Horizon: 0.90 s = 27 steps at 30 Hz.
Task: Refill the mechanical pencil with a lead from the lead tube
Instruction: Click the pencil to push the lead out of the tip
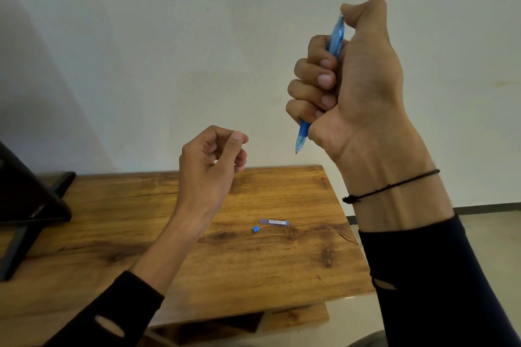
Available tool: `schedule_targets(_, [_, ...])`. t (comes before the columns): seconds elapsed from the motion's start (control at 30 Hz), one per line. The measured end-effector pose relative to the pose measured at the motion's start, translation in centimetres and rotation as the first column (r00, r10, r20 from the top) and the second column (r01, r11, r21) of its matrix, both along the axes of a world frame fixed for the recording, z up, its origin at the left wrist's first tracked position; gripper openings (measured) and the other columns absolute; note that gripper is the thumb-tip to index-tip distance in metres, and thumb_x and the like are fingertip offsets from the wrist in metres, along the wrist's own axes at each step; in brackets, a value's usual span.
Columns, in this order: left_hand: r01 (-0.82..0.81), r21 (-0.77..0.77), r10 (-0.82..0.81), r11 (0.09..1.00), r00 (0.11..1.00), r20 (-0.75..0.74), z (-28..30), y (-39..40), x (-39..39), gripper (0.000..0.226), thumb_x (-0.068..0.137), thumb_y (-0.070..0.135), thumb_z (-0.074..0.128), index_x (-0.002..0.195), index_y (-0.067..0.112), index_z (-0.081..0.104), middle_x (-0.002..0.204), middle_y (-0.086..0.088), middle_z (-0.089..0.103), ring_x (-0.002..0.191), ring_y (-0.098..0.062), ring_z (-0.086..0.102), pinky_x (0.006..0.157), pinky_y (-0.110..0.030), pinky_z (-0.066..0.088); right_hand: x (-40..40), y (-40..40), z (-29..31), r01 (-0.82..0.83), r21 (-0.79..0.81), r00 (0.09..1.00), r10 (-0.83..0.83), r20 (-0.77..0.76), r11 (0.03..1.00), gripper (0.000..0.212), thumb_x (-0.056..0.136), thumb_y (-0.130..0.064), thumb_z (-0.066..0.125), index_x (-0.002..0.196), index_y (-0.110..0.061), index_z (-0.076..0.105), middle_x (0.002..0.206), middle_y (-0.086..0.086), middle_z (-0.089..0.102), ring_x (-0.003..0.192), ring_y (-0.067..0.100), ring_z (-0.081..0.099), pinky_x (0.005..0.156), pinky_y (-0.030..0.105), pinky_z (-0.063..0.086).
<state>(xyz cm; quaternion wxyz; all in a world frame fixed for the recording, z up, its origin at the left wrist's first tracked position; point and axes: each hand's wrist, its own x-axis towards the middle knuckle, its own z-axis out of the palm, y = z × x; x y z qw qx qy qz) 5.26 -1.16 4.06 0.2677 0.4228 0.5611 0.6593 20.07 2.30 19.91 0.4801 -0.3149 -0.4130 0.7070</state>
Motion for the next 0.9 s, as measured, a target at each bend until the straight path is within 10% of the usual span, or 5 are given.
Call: schedule_targets(0.9, [0.008, 0.005, -0.008, 1.0, 1.0, 0.003, -0.31, 0.17, -0.02, 0.02, 0.107, 0.022, 0.065, 0.092, 0.019, 0.077, 0.071, 0.0, 0.072, 0.072, -0.018, 0.069, 0.078, -0.046, 0.065, -0.11, 0.2, -0.18, 0.007, -0.015, 1.0, -0.007, -0.007, 1.0, 0.058, 0.105, -0.048, 0.037, 0.056, -0.019, 0.03, 0.051, -0.004, 0.024, 0.044, 0.012, 0.013, 0.041, 0.023, 0.016])
